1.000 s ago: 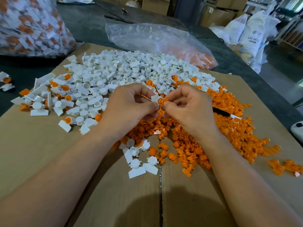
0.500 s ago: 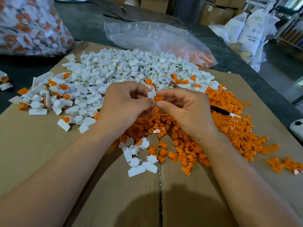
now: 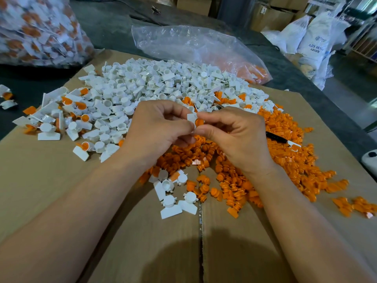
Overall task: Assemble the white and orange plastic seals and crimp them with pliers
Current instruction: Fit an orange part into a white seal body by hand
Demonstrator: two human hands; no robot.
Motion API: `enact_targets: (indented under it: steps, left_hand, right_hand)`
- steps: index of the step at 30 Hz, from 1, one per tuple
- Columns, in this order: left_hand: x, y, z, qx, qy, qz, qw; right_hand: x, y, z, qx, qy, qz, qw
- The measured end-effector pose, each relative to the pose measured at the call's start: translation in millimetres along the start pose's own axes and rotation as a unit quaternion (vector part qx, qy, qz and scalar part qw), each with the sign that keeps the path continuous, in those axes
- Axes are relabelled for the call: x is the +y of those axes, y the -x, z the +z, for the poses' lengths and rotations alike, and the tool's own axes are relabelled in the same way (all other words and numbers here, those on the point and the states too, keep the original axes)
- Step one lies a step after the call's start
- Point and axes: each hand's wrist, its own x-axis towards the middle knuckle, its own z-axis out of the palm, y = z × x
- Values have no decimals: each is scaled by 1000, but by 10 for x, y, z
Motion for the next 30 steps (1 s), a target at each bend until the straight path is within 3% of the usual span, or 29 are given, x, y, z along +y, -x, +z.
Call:
enact_targets:
  steps: [8, 20, 30]
  left_hand:
    - [9, 12, -3, -11, -3, -8, 1000]
    - [-10, -1, 0, -21, 8, -34, 999]
    - [15, -12, -34, -17, 51, -53, 997]
  right_hand:
    - [31, 17, -2, -13, -59, 54, 997]
    - [33, 18, -12, -37, -67, 25, 997]
    - [54, 26, -3, -50, -134, 27, 989]
